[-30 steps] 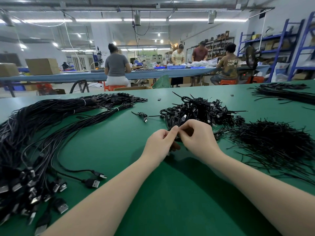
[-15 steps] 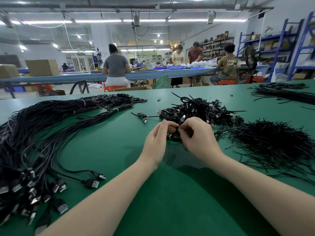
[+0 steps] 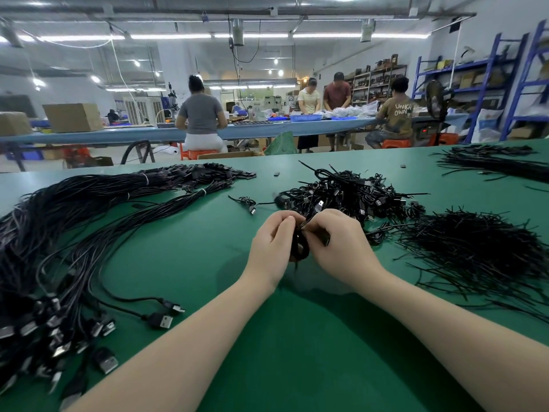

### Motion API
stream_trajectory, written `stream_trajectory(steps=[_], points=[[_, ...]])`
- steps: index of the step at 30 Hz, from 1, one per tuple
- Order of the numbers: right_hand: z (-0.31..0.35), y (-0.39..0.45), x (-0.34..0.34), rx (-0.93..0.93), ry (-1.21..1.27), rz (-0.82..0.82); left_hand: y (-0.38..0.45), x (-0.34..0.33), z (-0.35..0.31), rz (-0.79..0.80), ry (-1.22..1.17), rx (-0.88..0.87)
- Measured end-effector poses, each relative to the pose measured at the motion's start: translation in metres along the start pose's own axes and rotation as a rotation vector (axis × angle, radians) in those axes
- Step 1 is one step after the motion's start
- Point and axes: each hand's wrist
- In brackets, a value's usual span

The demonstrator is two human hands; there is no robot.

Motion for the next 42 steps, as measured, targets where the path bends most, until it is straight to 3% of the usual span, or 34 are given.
stream_trajectory(steps=[3,5,11,15,21,26,29,34,42], points=[[0.0,-0.001,0.003,0.1,-0.09,-0.052,0.003,0.003,-0.003,0.038,-0.118,0.175],[-0.004,-0.002,0.007,0.123,-0.148,-0.063,0.003,0.003,-0.002,0.105,-0.102,0.203],[-0.006,-0.002,0.005,0.103,-0.085,-0.114,0.002,0.007,0.006,0.092,-0.024,0.054],[-0.005,0.001,0.003,0.094,-0.05,-0.171,0.004,0.006,0.009,-0.04,0.235,-0.075],[-0.002,0.0,0.001,0.112,-0.033,-0.142,0.002,0.004,0.005,0.006,0.138,0.056],[0.001,-0.002,0.003,0.27,-0.247,-0.041,0.005,0.01,-0.001,0.012,-0.206,0.244],[0.002,-0.001,0.003,0.351,-0.347,-0.037,0.007,0.017,-0.005,0.097,-0.343,0.32],[0.001,-0.004,-0.001,0.243,-0.191,-0.079,0.007,0.018,-0.006,0.156,-0.34,0.348],[-0.007,-0.004,-0.003,0.062,-0.081,-0.083,0.004,0.013,0.008,0.141,-0.029,0.104]])
Point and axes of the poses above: each hand's wrist, its own y-axis towards the middle knuckle, its own x-axis out of the back of the hand, z = x × y, and after that the axes turned 6 degrees about z, right-handed
